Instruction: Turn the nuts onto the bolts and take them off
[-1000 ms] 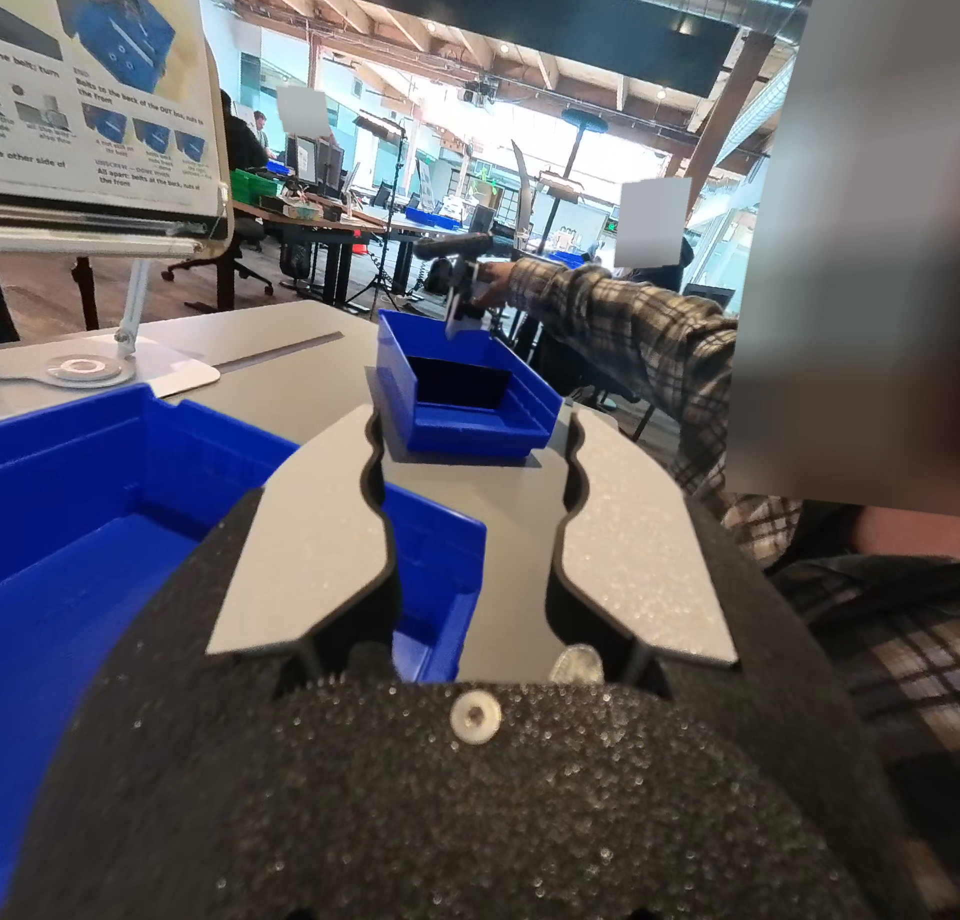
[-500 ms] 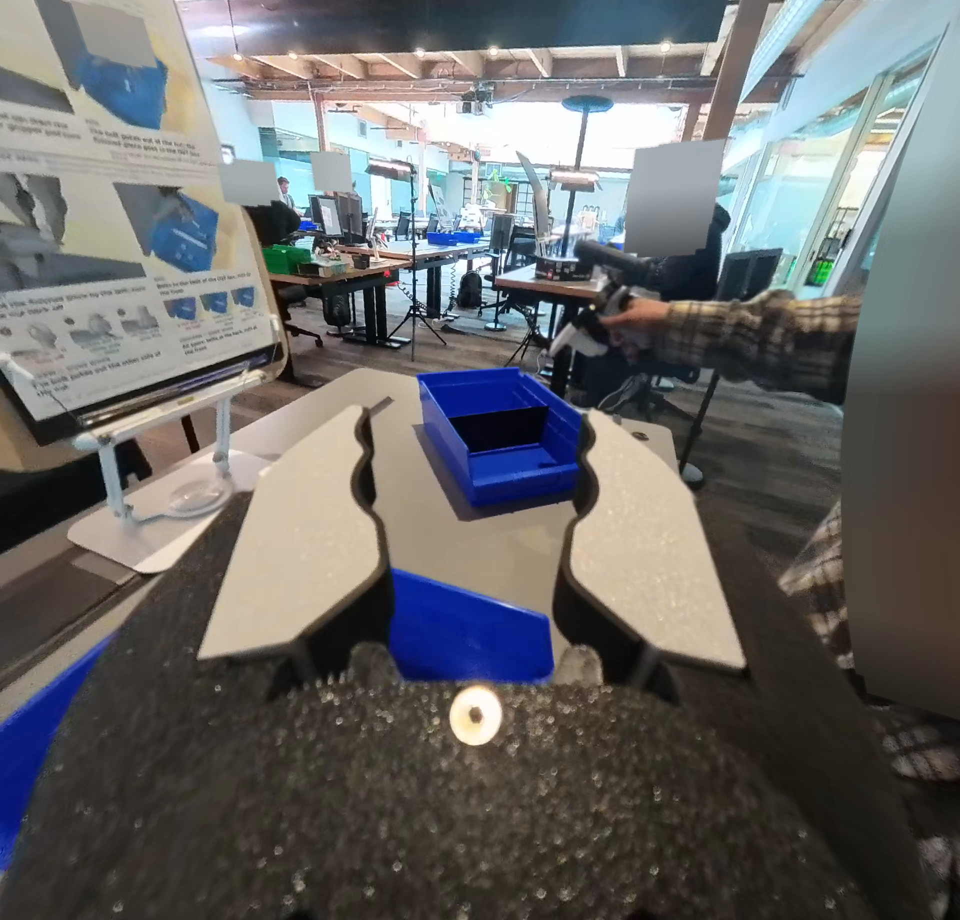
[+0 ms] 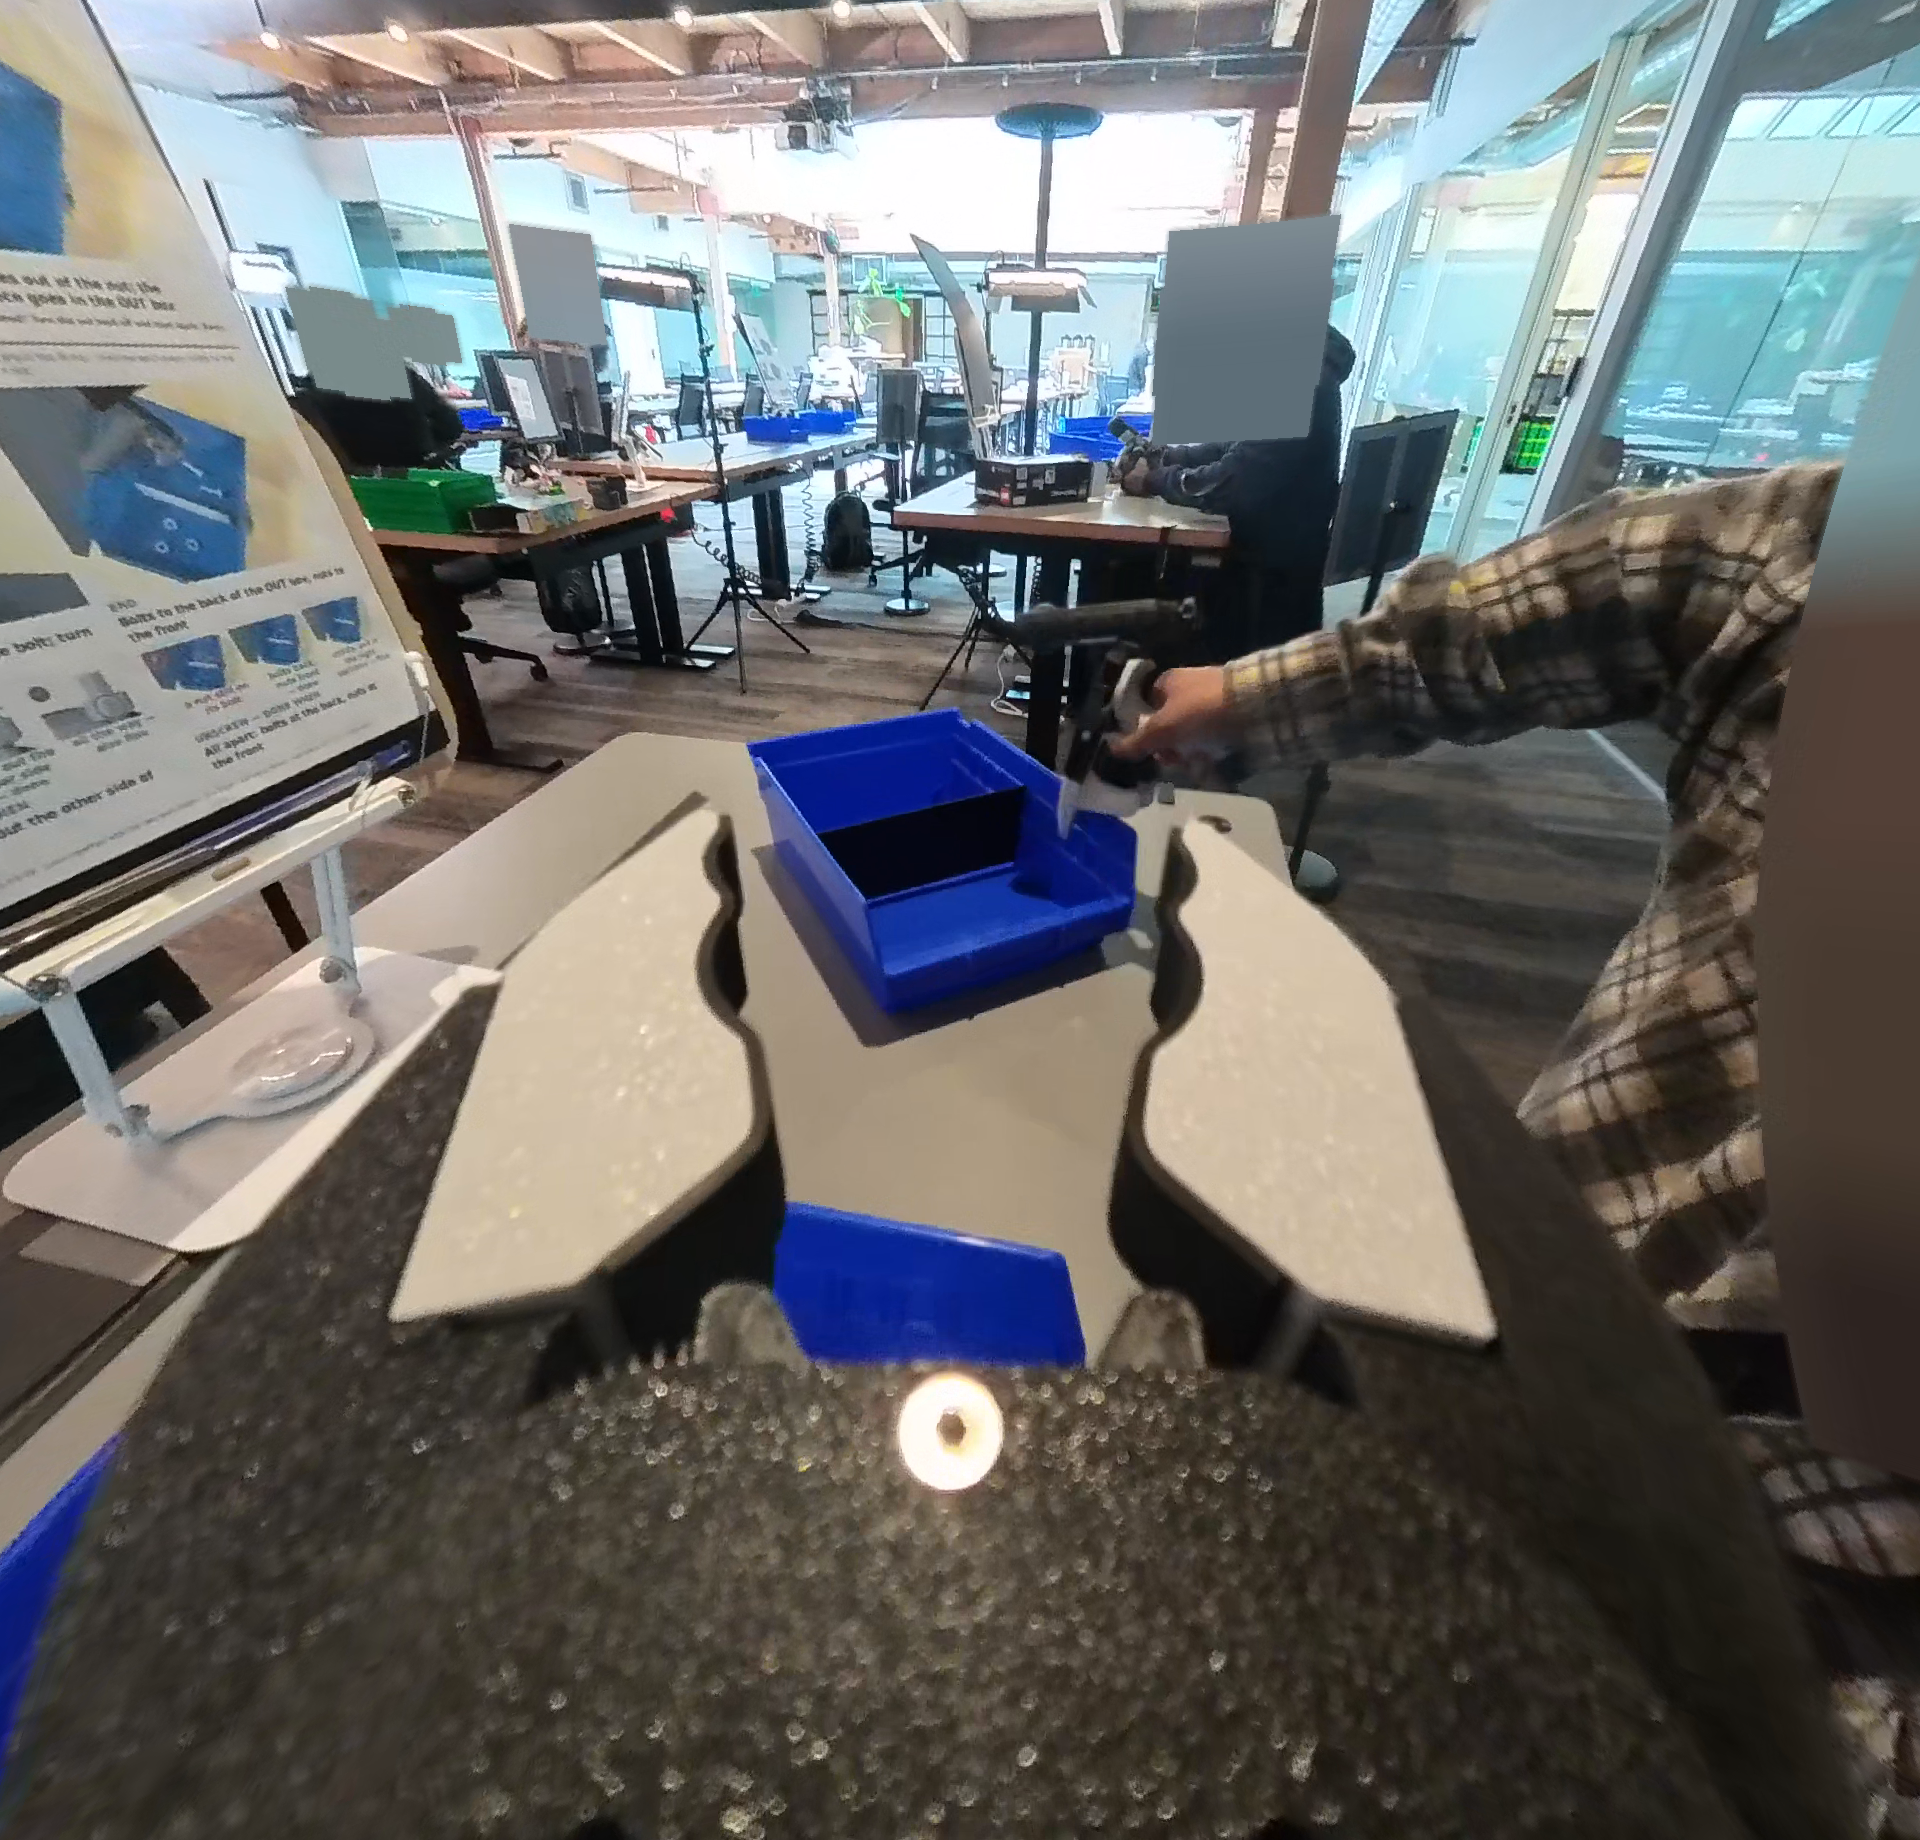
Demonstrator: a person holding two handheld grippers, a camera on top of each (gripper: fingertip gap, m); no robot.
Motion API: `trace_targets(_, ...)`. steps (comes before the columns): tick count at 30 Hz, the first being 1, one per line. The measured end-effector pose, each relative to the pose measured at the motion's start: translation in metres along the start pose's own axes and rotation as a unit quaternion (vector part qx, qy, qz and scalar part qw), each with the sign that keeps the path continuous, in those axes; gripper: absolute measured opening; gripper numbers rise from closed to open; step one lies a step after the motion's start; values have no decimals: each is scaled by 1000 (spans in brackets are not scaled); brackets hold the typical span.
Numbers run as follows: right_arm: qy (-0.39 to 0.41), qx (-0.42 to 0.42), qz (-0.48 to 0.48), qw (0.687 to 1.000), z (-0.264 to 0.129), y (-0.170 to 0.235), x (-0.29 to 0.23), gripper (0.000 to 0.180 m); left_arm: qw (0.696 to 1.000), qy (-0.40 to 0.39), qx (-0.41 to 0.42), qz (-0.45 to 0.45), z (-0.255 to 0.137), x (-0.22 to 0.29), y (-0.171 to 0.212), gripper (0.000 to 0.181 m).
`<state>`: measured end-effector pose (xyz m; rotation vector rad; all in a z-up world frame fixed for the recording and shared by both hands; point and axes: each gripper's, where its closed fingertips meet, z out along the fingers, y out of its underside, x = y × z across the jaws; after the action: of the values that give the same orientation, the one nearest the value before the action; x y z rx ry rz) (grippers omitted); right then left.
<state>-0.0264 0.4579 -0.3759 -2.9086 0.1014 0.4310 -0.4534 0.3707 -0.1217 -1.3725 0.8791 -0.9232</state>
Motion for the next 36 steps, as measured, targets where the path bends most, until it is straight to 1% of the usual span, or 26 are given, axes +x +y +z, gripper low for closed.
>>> trace_targets(1,-4,-8,-13,1000,0,-1,3,16,1000,2,-1,-1,-1,0,0,76)
trace_targets(3,-14,-28,-8,999,-2,-2,11,13,1000,6,6,-3,-2,0,-2,76)
trace_targets(5,26,-35,-26,999,-8,-9,35,10,1000,14,16,-7,-3,0,-4,75)
trace_targets(9,61,-35,-31,997,-19,-26,81,7,1000,25,10,-11,3,3,1,74)
trace_targets(11,85,-39,-49,994,-24,-35,104,6,1000,28,-2,-9,7,4,7,74)
trace_targets(17,95,-47,-80,991,-33,-57,149,5,999,34,-33,-8,25,6,26,73)
trace_targets(25,91,-61,-123,986,-41,-71,186,5,998,44,-35,-26,39,8,35,72)
trace_targets(28,84,-62,-155,982,-43,-72,192,5,998,47,-39,-28,43,10,39,72)
trace_targets(36,79,-63,-186,977,-46,-76,204,5,998,50,-42,-21,47,13,42,72)
